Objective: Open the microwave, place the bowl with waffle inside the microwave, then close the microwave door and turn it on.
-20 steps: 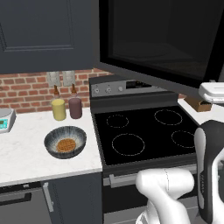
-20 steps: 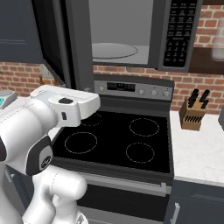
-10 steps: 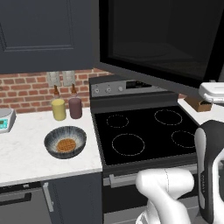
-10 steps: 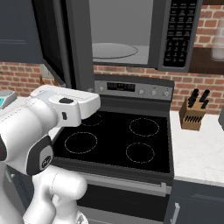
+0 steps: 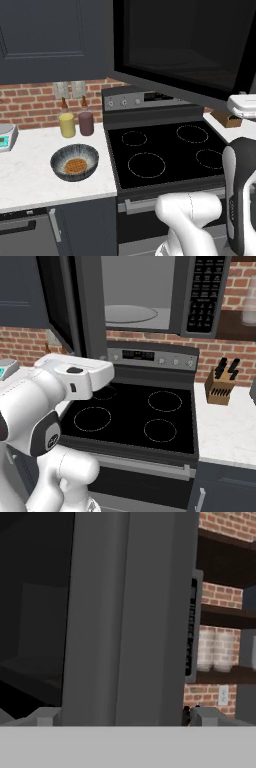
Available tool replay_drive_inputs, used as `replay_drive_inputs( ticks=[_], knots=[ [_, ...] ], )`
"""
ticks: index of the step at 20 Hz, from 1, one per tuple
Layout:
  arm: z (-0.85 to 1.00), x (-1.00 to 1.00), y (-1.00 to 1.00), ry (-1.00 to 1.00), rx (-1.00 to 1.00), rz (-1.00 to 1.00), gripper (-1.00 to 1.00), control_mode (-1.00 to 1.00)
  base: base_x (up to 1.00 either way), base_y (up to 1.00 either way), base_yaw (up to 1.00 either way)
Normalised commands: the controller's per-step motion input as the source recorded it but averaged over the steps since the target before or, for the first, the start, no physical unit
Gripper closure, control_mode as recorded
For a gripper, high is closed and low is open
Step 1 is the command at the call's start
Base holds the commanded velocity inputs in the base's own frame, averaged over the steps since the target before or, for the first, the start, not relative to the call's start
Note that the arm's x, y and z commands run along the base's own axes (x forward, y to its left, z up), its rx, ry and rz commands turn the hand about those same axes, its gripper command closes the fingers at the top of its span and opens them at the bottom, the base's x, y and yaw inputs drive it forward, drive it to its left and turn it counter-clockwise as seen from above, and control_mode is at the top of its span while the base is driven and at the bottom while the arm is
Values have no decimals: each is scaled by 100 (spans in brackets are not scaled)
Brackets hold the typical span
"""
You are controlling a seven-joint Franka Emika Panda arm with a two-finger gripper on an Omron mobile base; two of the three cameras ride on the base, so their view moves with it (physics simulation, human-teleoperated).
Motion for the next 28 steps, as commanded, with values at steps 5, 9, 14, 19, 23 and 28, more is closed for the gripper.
replay_drive_inputs(
  ticks=[5, 9, 14, 19, 23, 28],
  knots=[
    [0, -31, 24, -5, -6, 1, -100, -100, 0, 0, 0],
    [0, -27, 28, -8, -4, 0, -100, -100, 0, 0, 0],
    [0, -2, 32, -5, -2, 0, -100, -100, 0, 0, 0],
    [0, -53, -10, -8, 0, 13, -100, -100, 0, 0, 0],
    [0, -56, -85, -3, 0, 38, -100, -100, 0, 0, 0],
    [0, -2, -100, 0, 4, 38, -100, -100, 0, 0, 0]
  ],
)
